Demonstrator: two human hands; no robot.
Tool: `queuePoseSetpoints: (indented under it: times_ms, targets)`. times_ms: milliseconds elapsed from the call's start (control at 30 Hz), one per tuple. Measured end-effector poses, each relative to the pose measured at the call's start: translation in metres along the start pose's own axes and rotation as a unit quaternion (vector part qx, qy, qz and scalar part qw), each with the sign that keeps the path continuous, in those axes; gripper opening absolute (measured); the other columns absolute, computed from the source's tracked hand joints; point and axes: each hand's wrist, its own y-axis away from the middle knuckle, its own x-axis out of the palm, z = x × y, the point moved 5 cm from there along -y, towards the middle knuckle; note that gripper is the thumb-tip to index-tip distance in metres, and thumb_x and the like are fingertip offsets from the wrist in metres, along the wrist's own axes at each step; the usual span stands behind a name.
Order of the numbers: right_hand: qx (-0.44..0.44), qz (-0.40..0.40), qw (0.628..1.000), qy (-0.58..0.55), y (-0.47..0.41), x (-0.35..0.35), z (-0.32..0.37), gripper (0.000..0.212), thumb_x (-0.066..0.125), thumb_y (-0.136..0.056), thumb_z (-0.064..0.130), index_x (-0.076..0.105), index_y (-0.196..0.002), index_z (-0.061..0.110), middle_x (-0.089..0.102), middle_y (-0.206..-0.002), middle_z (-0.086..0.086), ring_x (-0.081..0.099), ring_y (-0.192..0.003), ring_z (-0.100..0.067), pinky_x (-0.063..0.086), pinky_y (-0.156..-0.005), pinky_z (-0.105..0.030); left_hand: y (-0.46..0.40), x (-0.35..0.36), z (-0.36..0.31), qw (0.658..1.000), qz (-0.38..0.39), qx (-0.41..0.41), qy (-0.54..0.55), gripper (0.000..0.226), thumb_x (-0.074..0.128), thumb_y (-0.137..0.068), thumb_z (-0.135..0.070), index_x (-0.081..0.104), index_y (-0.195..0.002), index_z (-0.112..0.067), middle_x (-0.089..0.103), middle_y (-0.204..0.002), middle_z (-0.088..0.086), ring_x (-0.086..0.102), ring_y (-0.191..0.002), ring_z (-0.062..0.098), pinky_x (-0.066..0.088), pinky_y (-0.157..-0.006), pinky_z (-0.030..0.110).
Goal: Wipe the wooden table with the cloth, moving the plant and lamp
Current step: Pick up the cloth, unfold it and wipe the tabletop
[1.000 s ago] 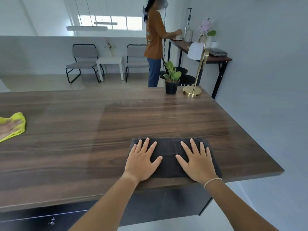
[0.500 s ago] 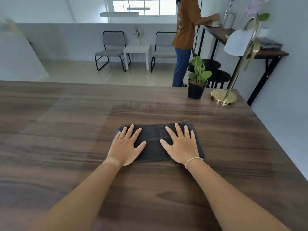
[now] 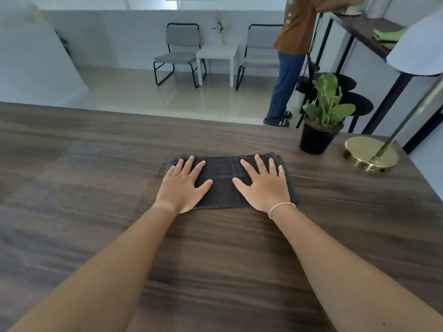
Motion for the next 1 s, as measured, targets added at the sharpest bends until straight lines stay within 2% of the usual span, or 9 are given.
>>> queuePoseSetpoints:
  times_ms: [200,333,433,600,700,867,1000]
  targets:
    - [0.038,0.001,0.999,0.014,-0.009,-0.001,0.000,0.063,0.021,-0.089,0.067,0.011,-0.147,0.044,0.002,-0.161,0.004,-0.002,-0.147,-0.028,-0.003,-0.118,-0.045,-0.024,0.001,0.004,0.999,-0.001,0.038,0.014,0.066,0.023,-0.091,-0.060,0.010,-0.150,-0.031,0.003,-0.161,0.002,0.000,-0.148,0.025,0.001,-0.120,0.038]
    - [0.094,0.002,0.995,0.020,-0.007,-0.002,0.015,0.064,0.021,-0.090,0.066,0.011,-0.148,0.042,0.001,-0.161,0.003,-0.001,-0.147,-0.030,-0.002,-0.119,-0.046,-0.024,-0.003,0.014,0.996,-0.008,0.080,0.023,0.065,0.022,-0.092,-0.059,0.010,-0.150,-0.031,0.003,-0.161,0.002,0.001,-0.148,0.024,0.000,-0.120,0.037]
    - [0.094,0.003,0.995,0.021,-0.010,0.006,0.058,0.065,0.021,-0.089,0.066,0.011,-0.148,0.042,0.001,-0.161,0.001,-0.002,-0.147,-0.032,-0.003,-0.118,-0.046,-0.021,-0.008,0.058,0.996,-0.005,0.082,0.022,0.064,0.022,-0.093,-0.058,0.011,-0.150,-0.032,0.004,-0.161,0.000,0.001,-0.148,0.023,0.001,-0.119,0.036]
    - [0.046,0.005,0.999,0.013,-0.018,0.023,0.148,0.066,0.020,-0.089,0.067,0.009,-0.149,0.040,-0.001,-0.161,0.000,-0.004,-0.147,-0.033,-0.004,-0.118,-0.047,0.001,-0.019,0.148,0.999,-0.006,0.036,0.017,0.063,0.024,-0.093,-0.058,0.012,-0.149,-0.033,0.004,-0.161,-0.002,0.002,-0.148,0.021,0.002,-0.120,0.035]
    - [0.025,0.011,1.000,0.009,-0.019,0.027,0.178,0.066,0.020,-0.089,0.067,0.009,-0.149,0.040,-0.001,-0.161,0.000,-0.005,-0.147,-0.033,-0.005,-0.118,-0.046,0.015,-0.022,0.177,1.000,-0.002,0.009,0.007,0.063,0.023,-0.093,-0.058,0.010,-0.150,-0.033,0.004,-0.161,-0.002,0.002,-0.148,0.021,0.002,-0.120,0.036]
    - [0.000,0.008,1.000,-0.012,-0.008,0.025,0.175,0.065,0.020,-0.089,0.067,0.013,-0.148,0.040,0.001,-0.161,0.003,-0.004,-0.147,-0.028,-0.005,-0.118,-0.044,0.024,-0.022,0.174,0.999,0.008,-0.031,-0.018,0.065,0.022,-0.093,-0.058,0.008,-0.150,-0.029,0.003,-0.161,0.001,0.002,-0.148,0.026,0.002,-0.120,0.039]
    - [-0.002,-0.005,1.000,-0.023,0.017,0.018,0.129,0.064,0.021,-0.090,0.066,0.014,-0.148,0.042,0.002,-0.161,0.005,-0.004,-0.148,-0.027,-0.005,-0.118,-0.042,0.032,-0.018,0.123,0.999,0.003,-0.022,-0.028,0.067,0.025,-0.093,-0.056,0.009,-0.151,-0.026,0.003,-0.161,0.005,0.002,-0.148,0.030,0.003,-0.120,0.040]
